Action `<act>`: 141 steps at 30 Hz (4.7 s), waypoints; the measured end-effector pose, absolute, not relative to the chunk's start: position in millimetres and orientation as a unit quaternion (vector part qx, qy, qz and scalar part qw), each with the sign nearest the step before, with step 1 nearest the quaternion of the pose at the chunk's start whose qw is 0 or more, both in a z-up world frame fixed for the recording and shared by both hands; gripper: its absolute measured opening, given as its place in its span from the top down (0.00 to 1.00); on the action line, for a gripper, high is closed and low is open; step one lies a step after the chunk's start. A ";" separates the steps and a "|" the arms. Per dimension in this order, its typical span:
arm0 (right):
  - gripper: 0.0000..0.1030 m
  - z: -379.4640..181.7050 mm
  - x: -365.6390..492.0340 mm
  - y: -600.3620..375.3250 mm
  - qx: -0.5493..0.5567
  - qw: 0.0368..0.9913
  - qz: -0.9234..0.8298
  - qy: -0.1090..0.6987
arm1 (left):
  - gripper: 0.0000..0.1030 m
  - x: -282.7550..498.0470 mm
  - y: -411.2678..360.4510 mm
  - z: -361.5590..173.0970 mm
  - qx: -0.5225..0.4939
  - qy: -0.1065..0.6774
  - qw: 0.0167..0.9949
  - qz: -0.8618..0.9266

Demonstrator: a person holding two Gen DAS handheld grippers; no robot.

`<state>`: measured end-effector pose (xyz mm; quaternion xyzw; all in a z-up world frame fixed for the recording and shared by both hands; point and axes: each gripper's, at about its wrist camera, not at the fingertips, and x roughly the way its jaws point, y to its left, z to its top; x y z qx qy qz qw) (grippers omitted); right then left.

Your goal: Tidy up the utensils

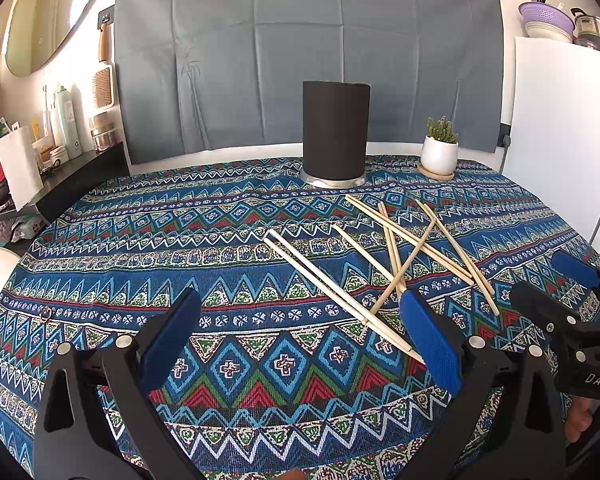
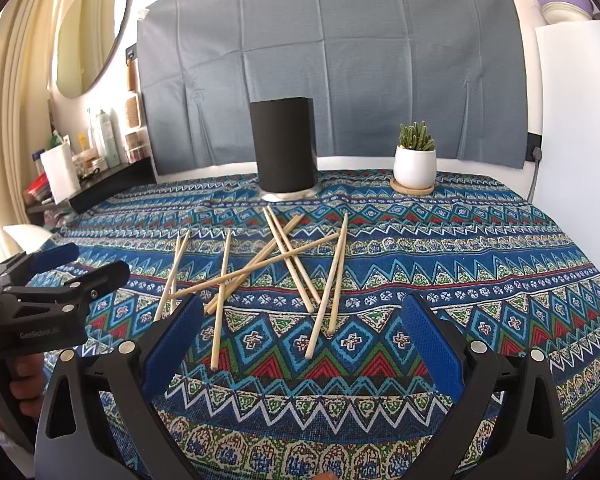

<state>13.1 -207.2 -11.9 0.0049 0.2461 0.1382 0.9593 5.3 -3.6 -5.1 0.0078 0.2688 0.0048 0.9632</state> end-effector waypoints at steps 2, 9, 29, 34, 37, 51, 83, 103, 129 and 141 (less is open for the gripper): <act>0.08 -12.5 13.0 -207.5 0.005 0.959 0.138 0.246 | 0.06 5.5 -3.5 -5.0 0.008 0.269 0.963 0.005; 0.08 -12.3 12.9 -207.1 0.005 0.959 0.138 0.248 | 0.06 5.6 -3.9 -5.7 0.008 0.270 0.963 0.005; 0.08 -17.1 25.4 -202.0 -0.005 0.949 0.142 0.281 | 0.06 17.9 -7.0 -13.2 0.016 0.308 0.951 0.001; 0.08 -19.1 41.4 -202.9 -0.009 0.936 0.138 0.322 | 0.06 26.4 -7.7 -18.4 0.019 0.334 0.942 -0.002; 0.08 -16.0 56.0 -210.1 -0.011 0.929 0.119 0.350 | 0.06 33.5 -9.5 -22.8 0.026 0.355 0.934 -0.009; 0.08 -7.0 135.2 -230.7 -0.035 0.885 0.120 0.449 | 0.06 79.9 16.6 -19.3 0.001 0.443 0.896 -0.025; 0.07 -39.9 199.5 -237.5 -0.054 0.877 0.104 0.467 | 0.04 122.8 45.7 -40.5 0.010 0.488 0.873 0.013; 0.07 -39.5 202.2 -235.3 -0.066 0.875 0.134 0.461 | 0.06 154.9 47.5 -20.4 -0.035 0.527 0.849 -0.006; 0.95 -31.4 179.5 -261.8 -0.129 0.872 0.171 0.440 | 0.70 99.0 97.6 -20.7 0.018 0.476 0.878 -0.034; 0.96 1.4 160.1 -303.0 -0.013 0.894 0.194 0.403 | 0.95 92.9 147.8 -12.5 -0.058 0.473 0.879 -0.035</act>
